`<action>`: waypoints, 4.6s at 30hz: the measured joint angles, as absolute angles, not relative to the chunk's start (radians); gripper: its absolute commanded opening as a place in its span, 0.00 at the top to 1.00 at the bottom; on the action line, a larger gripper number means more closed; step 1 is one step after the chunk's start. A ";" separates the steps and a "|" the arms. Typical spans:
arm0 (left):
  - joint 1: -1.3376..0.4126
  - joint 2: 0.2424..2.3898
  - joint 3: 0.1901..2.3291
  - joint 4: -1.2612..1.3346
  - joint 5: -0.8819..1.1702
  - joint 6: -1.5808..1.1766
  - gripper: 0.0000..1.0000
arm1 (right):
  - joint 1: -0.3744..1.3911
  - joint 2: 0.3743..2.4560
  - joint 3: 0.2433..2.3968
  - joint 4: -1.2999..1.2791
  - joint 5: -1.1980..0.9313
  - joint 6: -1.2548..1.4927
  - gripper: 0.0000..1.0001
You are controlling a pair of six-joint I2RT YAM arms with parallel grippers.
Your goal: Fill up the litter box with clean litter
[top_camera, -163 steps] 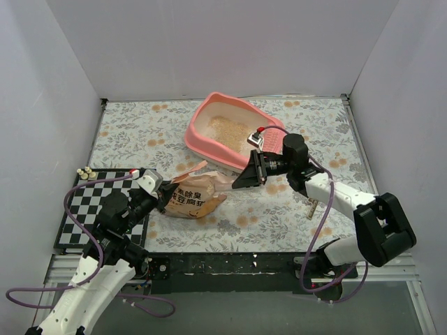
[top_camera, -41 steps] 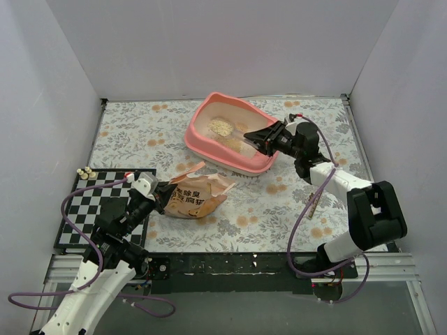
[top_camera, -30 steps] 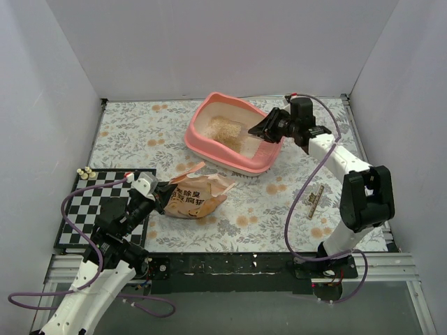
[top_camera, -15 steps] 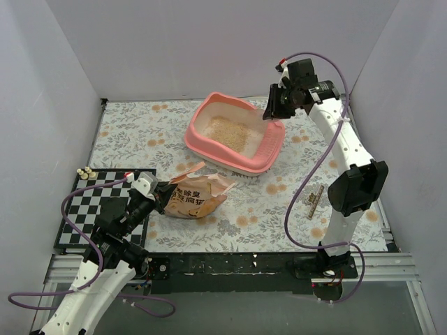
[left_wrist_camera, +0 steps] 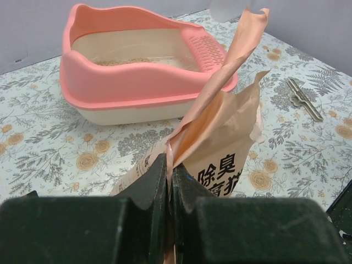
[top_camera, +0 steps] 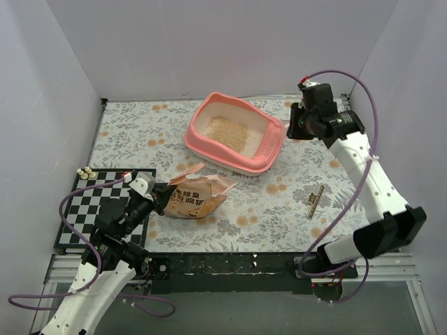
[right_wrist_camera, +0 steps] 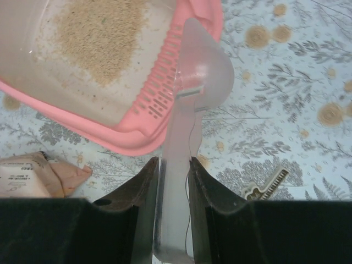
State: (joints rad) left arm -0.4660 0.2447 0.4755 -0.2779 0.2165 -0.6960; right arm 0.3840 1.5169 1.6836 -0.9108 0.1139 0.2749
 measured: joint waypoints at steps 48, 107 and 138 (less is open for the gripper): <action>-0.466 0.287 0.476 -0.248 0.242 -0.684 1.00 | 0.149 1.393 0.922 -0.285 0.047 0.434 0.54; -0.446 0.823 0.768 -0.274 0.883 -0.421 1.00 | 0.280 1.356 0.872 -0.079 -0.638 -0.229 0.42; -0.447 0.441 0.621 -0.344 0.628 -0.542 1.00 | 0.419 1.293 0.743 -0.129 -1.244 -0.510 0.51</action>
